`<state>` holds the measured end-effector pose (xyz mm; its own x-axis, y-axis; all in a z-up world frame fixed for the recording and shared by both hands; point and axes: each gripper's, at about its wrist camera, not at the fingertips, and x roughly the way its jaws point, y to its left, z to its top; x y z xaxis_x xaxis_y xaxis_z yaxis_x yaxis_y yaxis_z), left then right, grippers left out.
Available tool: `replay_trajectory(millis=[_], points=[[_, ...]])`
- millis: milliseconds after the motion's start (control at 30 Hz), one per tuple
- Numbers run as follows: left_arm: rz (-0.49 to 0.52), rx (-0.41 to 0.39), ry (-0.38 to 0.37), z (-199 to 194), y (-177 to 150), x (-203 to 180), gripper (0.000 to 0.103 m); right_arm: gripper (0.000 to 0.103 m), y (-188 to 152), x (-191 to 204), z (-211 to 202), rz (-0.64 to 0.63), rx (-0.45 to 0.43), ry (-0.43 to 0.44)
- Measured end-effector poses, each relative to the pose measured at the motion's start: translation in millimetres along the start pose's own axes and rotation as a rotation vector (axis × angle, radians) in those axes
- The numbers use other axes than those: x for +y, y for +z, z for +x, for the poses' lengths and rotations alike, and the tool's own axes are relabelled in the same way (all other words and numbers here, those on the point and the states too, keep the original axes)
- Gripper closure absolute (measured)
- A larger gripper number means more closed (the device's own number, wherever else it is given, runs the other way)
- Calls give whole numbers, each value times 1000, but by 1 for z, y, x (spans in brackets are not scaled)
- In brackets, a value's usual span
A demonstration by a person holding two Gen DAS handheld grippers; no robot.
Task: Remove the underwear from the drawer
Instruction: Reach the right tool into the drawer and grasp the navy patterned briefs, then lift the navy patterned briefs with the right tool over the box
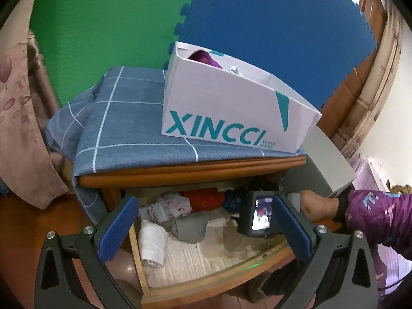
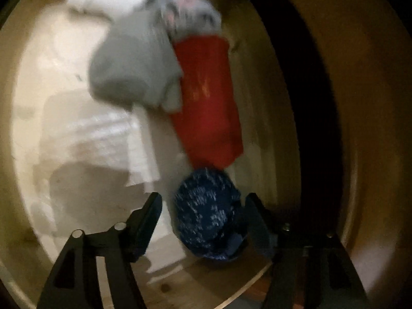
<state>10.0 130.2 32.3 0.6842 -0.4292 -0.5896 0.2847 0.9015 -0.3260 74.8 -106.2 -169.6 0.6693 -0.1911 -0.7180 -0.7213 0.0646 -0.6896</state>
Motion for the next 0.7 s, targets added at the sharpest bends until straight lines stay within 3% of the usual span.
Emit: replay_trajectory(millis=[133, 433, 467, 533, 600, 700], points=[[20, 8, -2, 3, -1, -4, 0, 29, -5, -9, 16, 56, 75, 9], [4, 19, -18, 6, -1, -3, 0, 32, -12, -31, 22, 135, 54, 107], [5, 17, -17, 5, -1, -2, 0, 34, -12, -33, 22, 136, 52, 120], [2, 18, -18, 5, -1, -2, 0, 65, -12, -31, 20, 127, 47, 156], [-8, 22, -16, 6, -1, -1, 0, 72, -12, -25, 18, 86, 56, 131], [-34, 25, -23, 7, 0, 4, 0, 73, -10, -29, 13, 133, 67, 173]])
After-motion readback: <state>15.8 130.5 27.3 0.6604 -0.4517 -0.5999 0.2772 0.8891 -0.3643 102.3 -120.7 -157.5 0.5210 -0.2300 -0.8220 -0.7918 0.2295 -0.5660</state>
